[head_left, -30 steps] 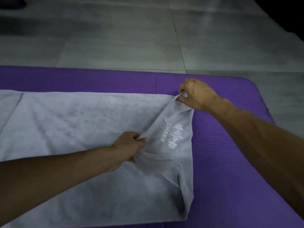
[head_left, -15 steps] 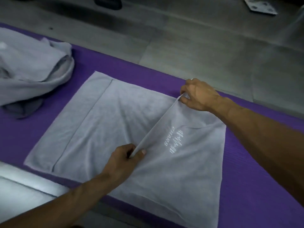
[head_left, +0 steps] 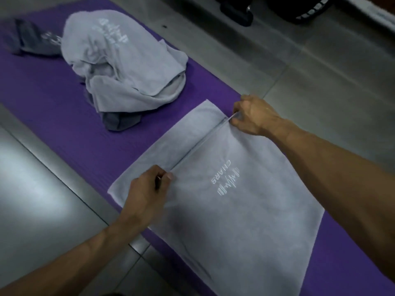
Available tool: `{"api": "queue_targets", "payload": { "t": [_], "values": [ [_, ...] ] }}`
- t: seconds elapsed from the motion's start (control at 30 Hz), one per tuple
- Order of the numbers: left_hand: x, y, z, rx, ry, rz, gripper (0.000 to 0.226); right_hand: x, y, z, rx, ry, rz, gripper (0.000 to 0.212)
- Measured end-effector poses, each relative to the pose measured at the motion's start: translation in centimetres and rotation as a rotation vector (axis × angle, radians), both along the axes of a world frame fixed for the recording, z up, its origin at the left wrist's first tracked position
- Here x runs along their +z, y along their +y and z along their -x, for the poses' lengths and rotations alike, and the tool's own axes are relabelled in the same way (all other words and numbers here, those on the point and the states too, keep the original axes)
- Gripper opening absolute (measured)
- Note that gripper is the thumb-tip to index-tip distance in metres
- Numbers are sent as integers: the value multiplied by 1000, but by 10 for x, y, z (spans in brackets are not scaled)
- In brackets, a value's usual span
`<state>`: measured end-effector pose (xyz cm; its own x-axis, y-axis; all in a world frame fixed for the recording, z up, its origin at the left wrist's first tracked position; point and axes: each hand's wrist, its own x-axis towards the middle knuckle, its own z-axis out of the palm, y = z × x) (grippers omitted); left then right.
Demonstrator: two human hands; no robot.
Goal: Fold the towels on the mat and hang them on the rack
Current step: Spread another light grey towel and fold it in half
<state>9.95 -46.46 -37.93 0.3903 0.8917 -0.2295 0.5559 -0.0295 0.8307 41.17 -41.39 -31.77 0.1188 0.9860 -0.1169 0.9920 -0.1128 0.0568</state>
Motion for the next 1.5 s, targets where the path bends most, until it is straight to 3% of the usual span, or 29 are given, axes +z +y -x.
{"api": "queue_targets", "payload": {
  "t": [0.27, 0.43, 0.53, 0.57, 0.63, 0.7, 0.77, 0.83, 0.93, 1.07, 1.17, 1.3, 1.4, 1.5],
  "values": [
    [-29, 64, 34, 59, 188, -29, 26, -39, 103, 46, 66, -1, 54, 25],
    [-49, 84, 37, -59, 510, -120, 24, -81, 119, 49, 2, -36, 151, 25],
    [-51, 88, 34, -112, 655, -336, 21, -103, 116, 49, -120, 71, 78, 38],
    [-53, 90, 29, -182, 675, -428, 33, -106, 114, 53, -143, 86, 14, 47],
    [-60, 91, 13, -362, 583, -584, 50, -108, 100, 67, -142, 85, -161, 56],
    [-65, 87, -7, -506, 452, -629, 48, -115, 75, 88, -104, 219, -298, 49],
    [-74, 79, -16, -578, 471, -557, 55, -127, 43, 102, 38, 303, -197, 50],
    [-87, 73, -11, -587, 546, -550, 64, -140, 30, 87, 162, 220, 14, 59],
    [-94, 71, -2, -588, 593, -572, 74, -145, 54, 33, 8, 101, 99, 63],
    [-92, 71, -2, -580, 567, -546, 77, -144, 83, 5, -138, 85, 145, 68],
    [-83, 72, -10, -575, 556, -585, 77, -138, 75, 26, -190, 141, -20, 64],
    [-80, 62, -57, -694, 413, -649, 66, -130, 2, 65, -142, 315, -314, 48],
    [-88, 52, -73, -735, 481, -651, 70, -137, -56, 57, -2, 230, -76, 54],
    [-92, 50, -71, -744, 518, -668, 76, -143, -71, -1, -105, 58, 132, 65]
  ]
}}
